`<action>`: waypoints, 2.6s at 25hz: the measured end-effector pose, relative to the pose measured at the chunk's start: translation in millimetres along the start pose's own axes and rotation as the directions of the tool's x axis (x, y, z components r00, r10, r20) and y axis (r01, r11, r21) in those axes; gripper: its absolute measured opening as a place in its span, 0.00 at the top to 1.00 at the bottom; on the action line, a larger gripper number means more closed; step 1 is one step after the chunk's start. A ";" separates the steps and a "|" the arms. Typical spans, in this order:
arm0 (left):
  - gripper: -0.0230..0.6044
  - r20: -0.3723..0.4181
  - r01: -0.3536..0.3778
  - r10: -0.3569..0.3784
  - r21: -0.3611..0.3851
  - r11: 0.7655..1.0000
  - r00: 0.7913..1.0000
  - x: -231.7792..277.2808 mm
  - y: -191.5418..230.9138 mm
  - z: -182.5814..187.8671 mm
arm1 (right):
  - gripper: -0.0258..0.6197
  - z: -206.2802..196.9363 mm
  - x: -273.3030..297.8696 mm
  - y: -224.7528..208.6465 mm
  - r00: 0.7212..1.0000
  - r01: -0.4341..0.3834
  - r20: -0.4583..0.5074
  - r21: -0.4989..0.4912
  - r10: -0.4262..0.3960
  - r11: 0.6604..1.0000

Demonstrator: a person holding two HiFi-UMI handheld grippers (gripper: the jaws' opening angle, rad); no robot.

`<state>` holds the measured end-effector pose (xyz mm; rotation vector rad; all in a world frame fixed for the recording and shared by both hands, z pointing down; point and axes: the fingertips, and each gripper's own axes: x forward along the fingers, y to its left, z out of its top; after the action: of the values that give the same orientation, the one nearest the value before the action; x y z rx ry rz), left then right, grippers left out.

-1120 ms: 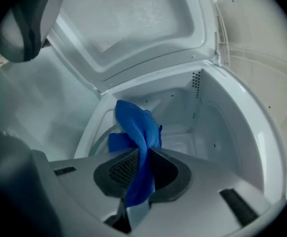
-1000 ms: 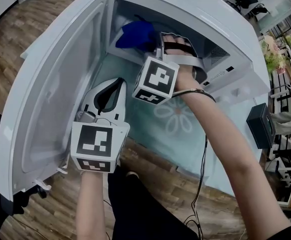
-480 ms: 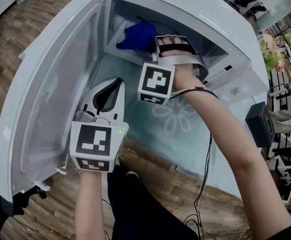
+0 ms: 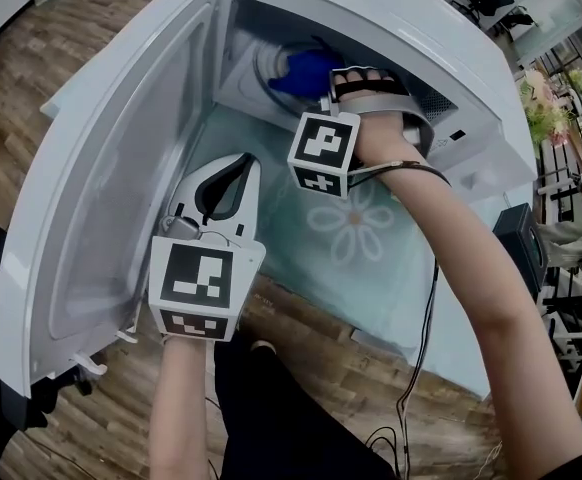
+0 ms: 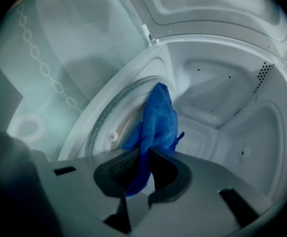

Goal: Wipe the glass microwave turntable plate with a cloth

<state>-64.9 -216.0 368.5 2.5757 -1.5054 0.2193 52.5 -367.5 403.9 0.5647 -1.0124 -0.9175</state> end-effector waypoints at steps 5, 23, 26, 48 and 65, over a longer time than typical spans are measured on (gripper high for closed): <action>0.95 0.008 0.004 -0.004 0.002 1.000 1.000 -0.4 0.3 3.6 | 0.89 -19.8 5.8 11.1 0.993 -0.079 -0.091 -0.042 0.075 0.996; 0.95 0.003 -0.006 0.006 0.005 1.000 1.000 -3.6 1.2 1.2 | 0.89 -77.3 6.4 48.2 0.847 -0.425 -0.421 -0.172 0.324 0.888; 0.95 0.002 -0.009 0.009 0.005 1.000 1.000 -3.8 2.3 0.3 | 0.89 -76.9 6.5 47.9 0.848 -0.422 -0.420 -0.166 0.324 0.891; 0.95 -0.031 -0.041 0.042 0.015 0.999 0.999 -23.1 3.3 -10.9 | 0.89 0.6 -61.9 -58.3 0.963 0.200 0.114 0.315 -0.246 0.928; 0.95 -0.042 -0.035 0.036 0.025 0.999 0.998 -17.0 -2.8 -15.4 | 0.89 49.9 -54.0 -5.0 0.931 0.300 0.241 -0.073 -0.275 0.951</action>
<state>-71.5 -197.1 380.0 2.5469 -1.5443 0.2967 -6.3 -323.6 396.9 0.5324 -1.0951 -1.3147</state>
